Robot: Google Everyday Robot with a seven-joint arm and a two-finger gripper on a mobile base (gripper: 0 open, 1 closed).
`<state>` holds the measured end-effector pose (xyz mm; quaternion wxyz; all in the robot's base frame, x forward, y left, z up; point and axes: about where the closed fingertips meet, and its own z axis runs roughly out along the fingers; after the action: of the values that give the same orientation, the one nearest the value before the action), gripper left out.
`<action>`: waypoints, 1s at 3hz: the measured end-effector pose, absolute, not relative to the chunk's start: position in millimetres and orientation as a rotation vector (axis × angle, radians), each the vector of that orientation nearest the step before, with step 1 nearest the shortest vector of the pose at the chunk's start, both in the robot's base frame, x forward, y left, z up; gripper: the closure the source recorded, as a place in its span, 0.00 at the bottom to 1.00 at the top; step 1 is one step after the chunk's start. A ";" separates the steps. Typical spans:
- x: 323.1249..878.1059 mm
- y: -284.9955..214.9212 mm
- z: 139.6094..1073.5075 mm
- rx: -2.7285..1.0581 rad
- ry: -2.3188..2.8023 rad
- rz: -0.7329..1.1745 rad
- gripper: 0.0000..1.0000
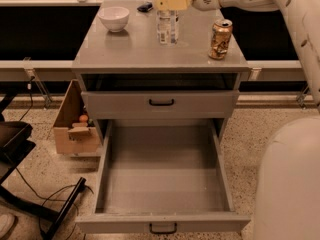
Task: Pick blue plastic bottle from middle drawer and place on counter
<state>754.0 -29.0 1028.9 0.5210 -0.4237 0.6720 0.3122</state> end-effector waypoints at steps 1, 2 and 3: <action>794.4 -24.1 1034.0 -0.875 1.634 0.667 1.00; 831.7 -24.4 1030.1 -0.740 1.693 0.566 1.00; 858.1 -29.2 1018.0 -0.620 1.736 0.506 1.00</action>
Offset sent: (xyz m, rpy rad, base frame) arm 0.1244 -0.0117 -0.0023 0.0176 0.0307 -0.5387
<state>858.1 -29.2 1018.0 0.5771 -0.2649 0.7416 0.2163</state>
